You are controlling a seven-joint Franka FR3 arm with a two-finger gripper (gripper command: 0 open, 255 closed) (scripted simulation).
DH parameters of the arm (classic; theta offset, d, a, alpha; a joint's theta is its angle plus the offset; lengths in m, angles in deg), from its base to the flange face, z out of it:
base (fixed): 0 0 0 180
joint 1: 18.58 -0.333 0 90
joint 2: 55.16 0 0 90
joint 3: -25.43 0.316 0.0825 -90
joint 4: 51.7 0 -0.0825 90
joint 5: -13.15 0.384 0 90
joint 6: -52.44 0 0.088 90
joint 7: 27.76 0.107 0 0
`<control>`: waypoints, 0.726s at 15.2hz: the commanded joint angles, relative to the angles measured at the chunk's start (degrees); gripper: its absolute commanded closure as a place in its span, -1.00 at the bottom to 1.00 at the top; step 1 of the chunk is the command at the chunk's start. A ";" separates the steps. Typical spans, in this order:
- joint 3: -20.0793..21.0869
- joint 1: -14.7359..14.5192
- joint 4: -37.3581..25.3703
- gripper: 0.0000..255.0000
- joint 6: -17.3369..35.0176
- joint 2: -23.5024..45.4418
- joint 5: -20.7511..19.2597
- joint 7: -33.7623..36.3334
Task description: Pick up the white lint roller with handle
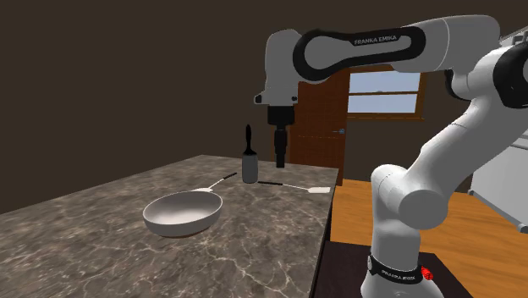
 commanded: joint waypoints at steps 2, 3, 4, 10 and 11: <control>-1.12 0.37 0.08 -1.00 1.04 0.45 -1.06 -1.77; -2.26 0.72 0.08 -1.00 2.11 0.99 -2.10 -3.51; -3.39 1.07 0.01 -1.00 3.21 1.61 -3.09 -5.25; -10.13 2.67 -2.13 -1.00 10.11 6.93 -7.95 -15.44; -11.25 2.82 -2.76 -1.00 11.27 8.06 -8.54 -17.11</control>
